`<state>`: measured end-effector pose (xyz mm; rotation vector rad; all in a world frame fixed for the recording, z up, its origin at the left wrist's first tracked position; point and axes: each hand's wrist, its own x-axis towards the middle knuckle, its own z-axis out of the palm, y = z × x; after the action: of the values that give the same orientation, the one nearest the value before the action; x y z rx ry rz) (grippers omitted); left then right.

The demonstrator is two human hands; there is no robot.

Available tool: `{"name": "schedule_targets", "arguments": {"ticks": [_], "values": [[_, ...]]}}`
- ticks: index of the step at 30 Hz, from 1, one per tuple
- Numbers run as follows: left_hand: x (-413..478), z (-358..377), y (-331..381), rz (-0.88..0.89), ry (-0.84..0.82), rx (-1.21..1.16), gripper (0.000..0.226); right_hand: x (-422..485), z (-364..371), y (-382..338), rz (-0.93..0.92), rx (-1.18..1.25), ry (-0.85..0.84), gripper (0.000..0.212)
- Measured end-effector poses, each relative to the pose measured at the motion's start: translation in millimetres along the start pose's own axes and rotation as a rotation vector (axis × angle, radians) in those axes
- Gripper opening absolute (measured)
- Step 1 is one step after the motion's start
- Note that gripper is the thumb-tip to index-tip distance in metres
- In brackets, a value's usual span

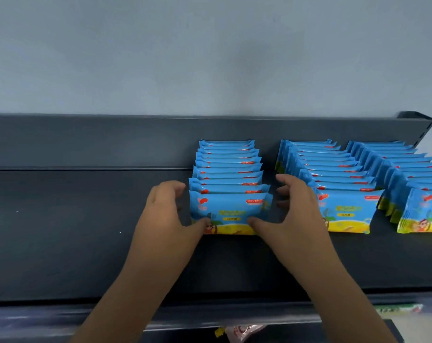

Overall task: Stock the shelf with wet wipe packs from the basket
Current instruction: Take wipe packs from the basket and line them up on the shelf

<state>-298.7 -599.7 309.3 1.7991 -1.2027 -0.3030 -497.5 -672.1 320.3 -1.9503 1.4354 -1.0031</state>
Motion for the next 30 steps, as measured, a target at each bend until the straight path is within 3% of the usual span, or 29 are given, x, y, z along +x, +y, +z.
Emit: {"name": "schedule_targets", "arguments": {"ticks": [4, 8, 15, 22, 26, 30], "values": [[4.5, 0.0, 1.8, -0.099, -0.091, -0.179, 0.122, 7.4, -3.1, 1.2, 0.077, 0.031, -0.160, 0.125], [15.7, 0.5, 18.2, -0.136, -0.300, -0.336, 0.149, 22.3, -6.0, -0.1, 0.169, 0.120, -0.302, 0.146], [47.4, 13.7, 6.8, -0.146, -0.470, -0.383, 0.153, 48.0, 0.1, 3.3, 0.262, 0.306, -0.466, 0.152], [67.2, 26.8, -18.4, -0.018, -0.511, -0.388, 0.165, 59.0, 10.6, 12.3, 0.210, 0.501, -0.564, 0.150], [73.8, 28.7, -24.6, 0.078, -0.501, -0.358, 0.140, 62.4, 9.9, 13.8, 0.137, 0.529, -0.589, 0.124], [72.9, 29.0, -22.4, 0.120, -0.480, -0.362, 0.125, 64.8, 11.6, 18.7, 0.152, 0.540, -0.581, 0.132]]}}
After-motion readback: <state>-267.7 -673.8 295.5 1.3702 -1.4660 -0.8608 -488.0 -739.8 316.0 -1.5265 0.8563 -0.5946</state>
